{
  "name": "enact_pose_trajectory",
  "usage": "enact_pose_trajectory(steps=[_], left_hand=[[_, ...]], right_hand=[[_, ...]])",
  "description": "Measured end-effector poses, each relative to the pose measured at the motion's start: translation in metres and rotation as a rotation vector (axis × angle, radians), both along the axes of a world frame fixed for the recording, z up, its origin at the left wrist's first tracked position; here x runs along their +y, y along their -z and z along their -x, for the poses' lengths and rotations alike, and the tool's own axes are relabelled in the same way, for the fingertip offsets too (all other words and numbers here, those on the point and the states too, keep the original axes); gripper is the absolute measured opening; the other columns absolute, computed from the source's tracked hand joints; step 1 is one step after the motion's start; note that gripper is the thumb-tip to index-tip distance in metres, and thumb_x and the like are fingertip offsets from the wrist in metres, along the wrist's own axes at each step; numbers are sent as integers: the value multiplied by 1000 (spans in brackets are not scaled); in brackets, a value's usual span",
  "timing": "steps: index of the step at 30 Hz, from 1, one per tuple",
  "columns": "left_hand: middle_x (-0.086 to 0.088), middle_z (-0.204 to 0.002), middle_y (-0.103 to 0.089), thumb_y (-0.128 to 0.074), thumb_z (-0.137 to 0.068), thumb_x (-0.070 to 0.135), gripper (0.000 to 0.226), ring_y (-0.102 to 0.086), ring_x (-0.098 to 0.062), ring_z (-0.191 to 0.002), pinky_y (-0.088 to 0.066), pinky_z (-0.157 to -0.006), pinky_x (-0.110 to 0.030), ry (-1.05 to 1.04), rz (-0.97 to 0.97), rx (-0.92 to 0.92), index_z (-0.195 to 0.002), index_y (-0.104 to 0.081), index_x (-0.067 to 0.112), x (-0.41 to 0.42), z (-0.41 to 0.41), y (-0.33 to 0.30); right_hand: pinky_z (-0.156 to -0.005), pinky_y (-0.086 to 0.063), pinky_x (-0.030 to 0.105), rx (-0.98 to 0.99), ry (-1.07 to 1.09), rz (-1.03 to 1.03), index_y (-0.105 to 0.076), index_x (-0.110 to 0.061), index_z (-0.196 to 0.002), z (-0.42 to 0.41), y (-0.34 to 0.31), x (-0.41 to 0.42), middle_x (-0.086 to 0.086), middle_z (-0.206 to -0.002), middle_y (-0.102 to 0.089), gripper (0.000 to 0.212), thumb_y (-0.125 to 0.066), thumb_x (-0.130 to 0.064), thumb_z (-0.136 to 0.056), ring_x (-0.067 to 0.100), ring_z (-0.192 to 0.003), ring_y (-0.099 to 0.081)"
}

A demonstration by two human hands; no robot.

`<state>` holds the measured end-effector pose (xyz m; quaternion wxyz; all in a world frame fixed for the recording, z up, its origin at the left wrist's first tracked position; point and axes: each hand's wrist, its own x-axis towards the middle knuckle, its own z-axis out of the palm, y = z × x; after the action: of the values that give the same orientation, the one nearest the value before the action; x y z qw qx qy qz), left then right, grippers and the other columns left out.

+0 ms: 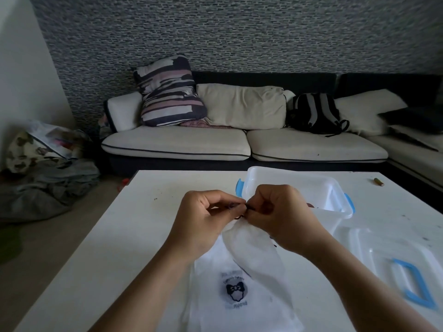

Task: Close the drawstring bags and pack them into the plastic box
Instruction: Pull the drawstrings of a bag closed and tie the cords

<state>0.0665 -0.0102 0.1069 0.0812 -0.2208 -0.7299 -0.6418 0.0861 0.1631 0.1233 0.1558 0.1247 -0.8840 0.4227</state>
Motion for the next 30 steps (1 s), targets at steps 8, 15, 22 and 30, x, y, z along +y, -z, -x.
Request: enact_pose_trajectory(steps=[8,15,22,30], left_hand=[[4,-77,-77,-78,-79,-1,18,-74,-10,-75,-55,-69,-18,-6,65,81,-86,-80,16,-3,-1,-1],[5,-78,-75,-78,-81,1,14,-71,-5,-74,-53,-72,-13,-57,58,182,-85,-78,14,3,-7,0],[10,-82,-76,-77,-83,2,13,-72,-5,-80,-52,-75,-13,-34,98,153,-89,-79,14,-1,-5,3],[14,-81,-75,-77,-82,2,19,-72,-6,-80,-53,-74,-15,-73,122,196,-86,-78,21,-2,-4,2]], right_hand=[[-53,-40,23,-133,-89,259,-50,2,-68,1,1,1,6,-64,-67,27,-75,4,-80,10,-55,-49],[-71,-58,32,-561,-311,825,-60,-3,-85,3,3,13,22,-89,-69,17,-71,5,-75,30,-82,-68],[-77,-52,35,-413,-238,449,-76,-9,-101,5,4,6,23,-98,-72,21,-62,3,-91,27,-83,-65],[-66,-54,21,-421,-229,397,-76,-5,-87,3,-3,11,14,-79,-72,8,-71,0,-88,17,-68,-68]])
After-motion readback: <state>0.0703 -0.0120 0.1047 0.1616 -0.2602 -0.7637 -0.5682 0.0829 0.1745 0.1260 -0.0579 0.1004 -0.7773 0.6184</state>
